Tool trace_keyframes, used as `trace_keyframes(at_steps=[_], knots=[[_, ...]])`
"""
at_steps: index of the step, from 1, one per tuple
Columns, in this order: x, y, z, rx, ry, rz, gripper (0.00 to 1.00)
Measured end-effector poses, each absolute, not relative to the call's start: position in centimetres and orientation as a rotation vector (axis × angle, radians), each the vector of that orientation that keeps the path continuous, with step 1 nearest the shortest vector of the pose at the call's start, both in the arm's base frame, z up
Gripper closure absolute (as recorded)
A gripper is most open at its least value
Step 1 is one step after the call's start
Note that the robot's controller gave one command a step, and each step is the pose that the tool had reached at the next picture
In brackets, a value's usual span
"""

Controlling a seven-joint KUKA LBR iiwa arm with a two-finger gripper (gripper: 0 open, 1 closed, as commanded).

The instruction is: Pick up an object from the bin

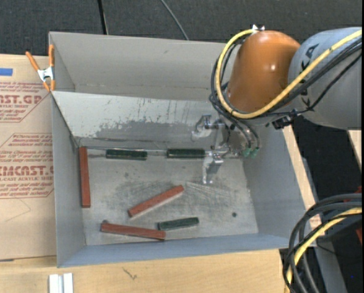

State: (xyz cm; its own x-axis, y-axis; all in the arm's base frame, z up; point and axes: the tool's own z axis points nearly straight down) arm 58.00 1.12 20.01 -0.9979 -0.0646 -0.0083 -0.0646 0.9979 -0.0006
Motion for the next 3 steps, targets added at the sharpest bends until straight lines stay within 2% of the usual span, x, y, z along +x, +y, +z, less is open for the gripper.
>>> trace_keyframes(at_steps=[1,2,3], knots=[[56.6,2.6,13.3,-0.119,3.134,0.001,0.0],[55.3,3.1,7.7,-0.123,3.12,0.005,1.0],[55.3,3.1,7.7,-0.123,3.12,0.005,1.0]])
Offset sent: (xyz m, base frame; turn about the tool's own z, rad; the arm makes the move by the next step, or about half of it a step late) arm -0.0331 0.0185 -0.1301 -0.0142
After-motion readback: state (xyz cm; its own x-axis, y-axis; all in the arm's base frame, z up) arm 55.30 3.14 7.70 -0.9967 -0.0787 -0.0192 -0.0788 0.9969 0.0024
